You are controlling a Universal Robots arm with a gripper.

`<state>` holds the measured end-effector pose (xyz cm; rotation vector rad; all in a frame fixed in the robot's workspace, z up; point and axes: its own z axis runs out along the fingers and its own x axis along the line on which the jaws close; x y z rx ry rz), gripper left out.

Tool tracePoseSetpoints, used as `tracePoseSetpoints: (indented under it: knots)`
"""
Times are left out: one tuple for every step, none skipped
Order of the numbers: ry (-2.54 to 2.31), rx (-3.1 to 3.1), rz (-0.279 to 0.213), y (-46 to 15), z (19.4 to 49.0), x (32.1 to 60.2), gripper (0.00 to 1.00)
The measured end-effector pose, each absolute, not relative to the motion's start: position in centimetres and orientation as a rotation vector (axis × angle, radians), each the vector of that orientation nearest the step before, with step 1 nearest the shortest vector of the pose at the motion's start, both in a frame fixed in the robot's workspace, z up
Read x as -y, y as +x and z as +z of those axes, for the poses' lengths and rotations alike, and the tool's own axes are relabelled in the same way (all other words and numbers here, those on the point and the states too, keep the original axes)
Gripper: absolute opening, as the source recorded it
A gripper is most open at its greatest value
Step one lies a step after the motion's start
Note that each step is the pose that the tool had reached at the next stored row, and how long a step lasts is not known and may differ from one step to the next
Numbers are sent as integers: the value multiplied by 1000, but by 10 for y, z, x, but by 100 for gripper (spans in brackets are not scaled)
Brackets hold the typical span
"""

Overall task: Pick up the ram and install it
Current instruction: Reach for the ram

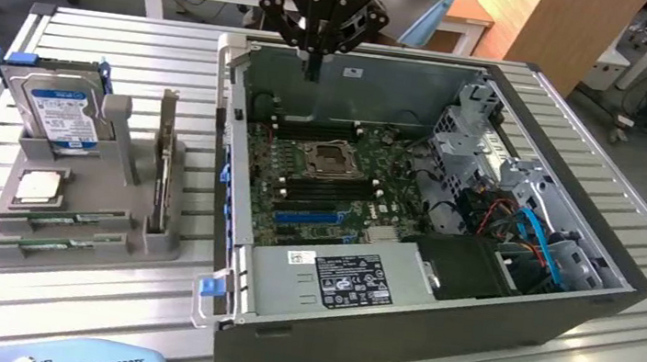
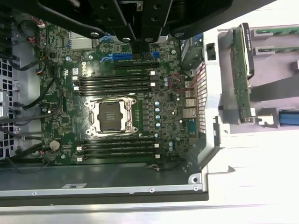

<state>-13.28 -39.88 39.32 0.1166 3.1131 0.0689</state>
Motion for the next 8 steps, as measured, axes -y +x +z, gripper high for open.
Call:
tracePoseSetpoints:
  knots:
    - [116, -3113, 69, -135, 393, 399, 10]
    - [116, -3113, 69, -138, 393, 399, 10]
    - [116, -3112, 69, -141, 393, 399, 10]
    - [117, -3112, 69, -144, 393, 399, 10]
    - [117, -3112, 69, -146, 393, 399, 10]
    - [117, -3112, 69, -149, 393, 399, 10]
    - [116, -3112, 69, -152, 393, 399, 10]
    - [116, -3111, 69, -154, 393, 399, 10]
